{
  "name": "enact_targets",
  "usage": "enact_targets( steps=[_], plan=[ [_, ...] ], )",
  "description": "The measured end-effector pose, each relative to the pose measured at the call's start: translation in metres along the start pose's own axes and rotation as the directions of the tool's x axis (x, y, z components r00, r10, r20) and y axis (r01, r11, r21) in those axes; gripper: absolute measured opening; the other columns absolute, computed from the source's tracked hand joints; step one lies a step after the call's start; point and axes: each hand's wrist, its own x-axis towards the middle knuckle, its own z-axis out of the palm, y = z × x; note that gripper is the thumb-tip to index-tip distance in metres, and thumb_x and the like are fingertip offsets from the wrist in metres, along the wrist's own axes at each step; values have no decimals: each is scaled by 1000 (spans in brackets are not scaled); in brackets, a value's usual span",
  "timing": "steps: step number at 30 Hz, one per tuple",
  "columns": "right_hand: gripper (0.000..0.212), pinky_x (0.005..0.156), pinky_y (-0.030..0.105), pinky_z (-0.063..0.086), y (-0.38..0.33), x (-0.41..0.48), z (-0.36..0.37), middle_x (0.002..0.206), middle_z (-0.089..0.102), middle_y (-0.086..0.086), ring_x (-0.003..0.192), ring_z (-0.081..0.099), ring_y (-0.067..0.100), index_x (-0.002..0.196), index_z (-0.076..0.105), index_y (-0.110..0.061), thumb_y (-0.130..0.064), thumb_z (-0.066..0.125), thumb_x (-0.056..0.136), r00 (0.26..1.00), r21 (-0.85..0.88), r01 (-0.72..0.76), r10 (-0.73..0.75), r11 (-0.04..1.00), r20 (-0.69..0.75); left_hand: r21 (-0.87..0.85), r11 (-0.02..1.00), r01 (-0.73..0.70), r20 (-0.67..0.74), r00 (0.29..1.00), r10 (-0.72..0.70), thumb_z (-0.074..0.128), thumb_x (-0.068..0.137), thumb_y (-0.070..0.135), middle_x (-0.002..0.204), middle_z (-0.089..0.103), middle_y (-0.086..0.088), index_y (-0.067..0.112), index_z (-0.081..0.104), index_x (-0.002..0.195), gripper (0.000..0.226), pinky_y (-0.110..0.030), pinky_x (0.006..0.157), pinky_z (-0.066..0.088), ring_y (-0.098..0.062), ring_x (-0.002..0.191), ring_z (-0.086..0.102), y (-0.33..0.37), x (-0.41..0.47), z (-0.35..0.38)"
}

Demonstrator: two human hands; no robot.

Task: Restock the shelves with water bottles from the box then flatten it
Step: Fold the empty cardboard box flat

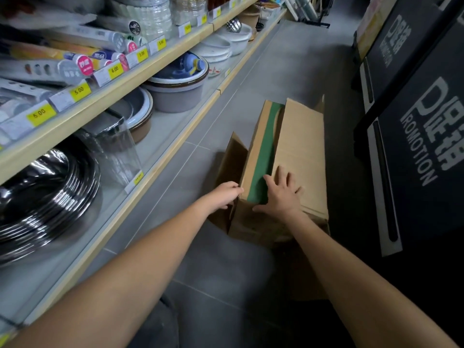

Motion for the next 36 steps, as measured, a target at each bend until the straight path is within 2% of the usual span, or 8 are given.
enact_targets(
  steps=[10, 16, 20, 22, 25, 28, 32, 36],
  plan=[
    [92, 112, 67, 7, 20, -2, 0, 159, -14, 4, 145, -9, 39, 143, 23, -31, -55, 74, 70, 999, 58, 23, -20, 998, -39, -264, 908, 324, 152, 944, -293, 16, 97, 58, 155, 25, -12, 15, 21, 150, 68, -46, 111, 30, -30, 141, 26, 5, 15, 24],
    [89, 113, 65, 4, 41, -4, -6, 159, -13, 1, 145, -12, 36, 142, 25, -34, -54, 74, 70, 999, 82, 32, -30, 996, -33, -583, 729, 357, 153, 930, -333, 54, 88, 53, 151, 26, -11, 18, 27, 146, 73, -53, 101, 40, -35, 136, 32, 11, 40, 24],
    [87, 114, 64, 3, 47, -4, -6, 159, -14, 1, 145, -12, 35, 141, 26, -35, -54, 74, 71, 999, 65, 30, -28, 997, -26, -744, 626, 233, -16, 930, -366, 58, 89, 27, 115, 50, -11, 9, 44, 114, 34, -44, 94, 48, -27, 109, 52, 16, 29, 24],
    [86, 114, 64, 3, 47, -4, -6, 159, -14, 1, 145, -12, 35, 141, 27, -34, -54, 74, 72, 999, 76, 38, -36, 996, -26, -825, 549, 135, -99, 922, -375, 59, 82, 25, 125, 54, -8, 13, 44, 125, 47, -44, 88, 52, -30, 108, 57, 7, 49, 19],
    [85, 113, 65, 3, 47, -2, -9, 159, -13, 2, 145, -13, 35, 141, 28, -32, -53, 74, 72, 999, 95, 41, -38, 995, -31, -890, 452, 62, -151, 895, -420, 47, 88, 27, 149, 34, -8, 22, 25, 146, 62, -54, 100, 44, -38, 130, 41, 1, 76, 9],
    [84, 113, 65, 3, 49, -1, -10, 159, -13, 2, 145, -13, 34, 142, 28, -32, -55, 72, 74, 999, 95, 31, -29, 995, -24, -875, 481, -57, -300, 843, -447, 41, 91, 13, 144, 36, -12, 15, 27, 143, 54, -49, 102, 43, -37, 126, 43, 19, 30, 1],
    [84, 113, 64, 2, 45, -2, -17, 160, -12, 5, 145, -12, 35, 144, 27, -28, -69, 56, 77, 999, 147, -29, 33, 989, -24, -880, 416, -229, -403, 823, -400, 45, 93, 6, 112, 60, -13, 8, 50, 122, 29, -29, 62, 54, -24, 81, 60, 22, 7, 2],
    [103, 112, 67, 2, 31, 3, -23, 159, -13, 12, 144, -12, 41, 149, 19, -21, -83, 45, 70, 991, 197, -126, 134, 972, -24, -791, 500, -354, -515, 825, -231, 51, 95, 13, 106, 61, -8, 18, 49, 101, 9, -31, 70, 57, -22, 89, 63, 49, -15, -4]
  ],
)
